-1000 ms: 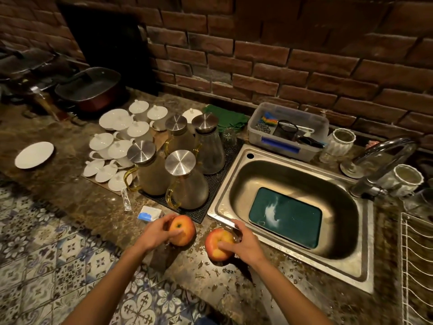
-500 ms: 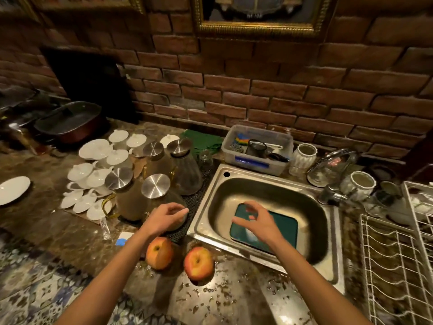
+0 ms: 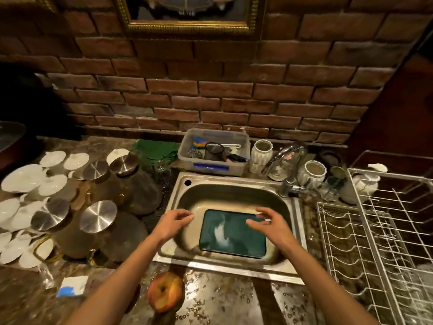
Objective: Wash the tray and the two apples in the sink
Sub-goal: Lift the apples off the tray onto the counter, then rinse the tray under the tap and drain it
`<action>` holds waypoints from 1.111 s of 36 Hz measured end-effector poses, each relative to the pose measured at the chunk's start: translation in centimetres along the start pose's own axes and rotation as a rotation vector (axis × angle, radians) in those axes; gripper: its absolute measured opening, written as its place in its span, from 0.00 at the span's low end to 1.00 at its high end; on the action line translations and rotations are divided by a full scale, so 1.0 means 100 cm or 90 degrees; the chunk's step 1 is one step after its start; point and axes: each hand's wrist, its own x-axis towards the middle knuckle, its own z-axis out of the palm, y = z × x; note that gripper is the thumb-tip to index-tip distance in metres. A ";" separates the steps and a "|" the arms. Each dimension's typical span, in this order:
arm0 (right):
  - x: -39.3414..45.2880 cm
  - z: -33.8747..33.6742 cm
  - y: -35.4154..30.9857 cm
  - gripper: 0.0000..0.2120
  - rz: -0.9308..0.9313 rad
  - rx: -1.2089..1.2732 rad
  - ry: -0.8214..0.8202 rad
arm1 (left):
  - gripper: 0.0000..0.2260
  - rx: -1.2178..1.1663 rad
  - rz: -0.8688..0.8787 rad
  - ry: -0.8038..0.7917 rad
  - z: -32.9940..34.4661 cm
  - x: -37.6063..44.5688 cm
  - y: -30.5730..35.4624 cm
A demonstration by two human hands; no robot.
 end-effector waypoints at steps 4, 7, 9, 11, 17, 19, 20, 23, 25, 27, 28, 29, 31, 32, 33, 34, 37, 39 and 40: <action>0.011 -0.012 0.015 0.25 0.026 0.020 0.013 | 0.03 0.016 -0.015 -0.004 0.012 0.018 -0.006; 0.021 -0.019 0.029 0.24 0.050 0.044 0.027 | 0.05 -0.005 -0.038 -0.017 0.019 0.032 -0.015; 0.029 -0.022 0.038 0.22 0.067 0.048 0.031 | 0.07 -0.017 -0.059 -0.012 0.024 0.040 -0.022; 0.036 -0.023 0.047 0.19 0.079 0.050 0.032 | 0.08 -0.025 -0.078 -0.003 0.029 0.050 -0.031; 0.060 -0.022 0.078 0.17 0.115 0.040 0.034 | 0.08 -0.044 -0.144 -0.005 0.041 0.075 -0.060; 0.067 -0.020 0.086 0.15 0.126 0.037 0.030 | 0.07 -0.046 -0.149 -0.001 0.044 0.081 -0.067; 0.071 -0.019 0.090 0.14 0.131 0.037 0.030 | 0.06 -0.045 -0.153 -0.002 0.045 0.084 -0.070; 0.082 -0.015 0.104 0.15 0.150 0.033 0.032 | 0.04 -0.047 -0.172 -0.019 0.050 0.093 -0.078; 0.087 -0.014 0.112 0.15 0.150 0.027 0.033 | 0.08 -0.042 -0.194 -0.029 0.054 0.100 -0.081; 0.092 -0.013 0.118 0.15 0.147 0.025 0.041 | 0.09 -0.032 -0.211 -0.031 0.058 0.106 -0.086; 0.096 -0.014 0.120 0.15 0.147 0.031 0.054 | 0.10 -0.030 -0.219 -0.034 0.061 0.110 -0.088; 0.099 -0.016 0.121 0.15 0.146 0.046 0.075 | 0.11 -0.028 -0.225 -0.038 0.064 0.112 -0.091; 0.106 -0.024 0.120 0.13 0.141 0.084 0.143 | 0.13 -0.029 -0.235 -0.033 0.069 0.115 -0.096; 0.110 -0.029 0.119 0.13 0.132 0.090 0.189 | 0.14 -0.034 -0.240 -0.026 0.071 0.117 -0.099; 0.113 -0.036 0.116 0.15 0.122 0.092 0.235 | 0.14 -0.043 -0.245 -0.020 0.074 0.120 -0.103; 0.117 -0.043 0.113 0.17 0.112 0.091 0.277 | 0.15 -0.051 -0.249 -0.019 0.076 0.122 -0.105; 0.126 -0.065 0.095 0.21 0.070 0.077 0.376 | 0.14 -0.049 -0.245 -0.023 0.081 0.127 -0.110; 0.133 -0.078 0.083 0.22 0.040 0.057 0.412 | 0.13 -0.042 -0.238 -0.019 0.083 0.131 -0.111; 0.137 -0.085 0.079 0.23 0.031 0.040 0.427 | 0.13 -0.044 -0.237 -0.017 0.083 0.132 -0.110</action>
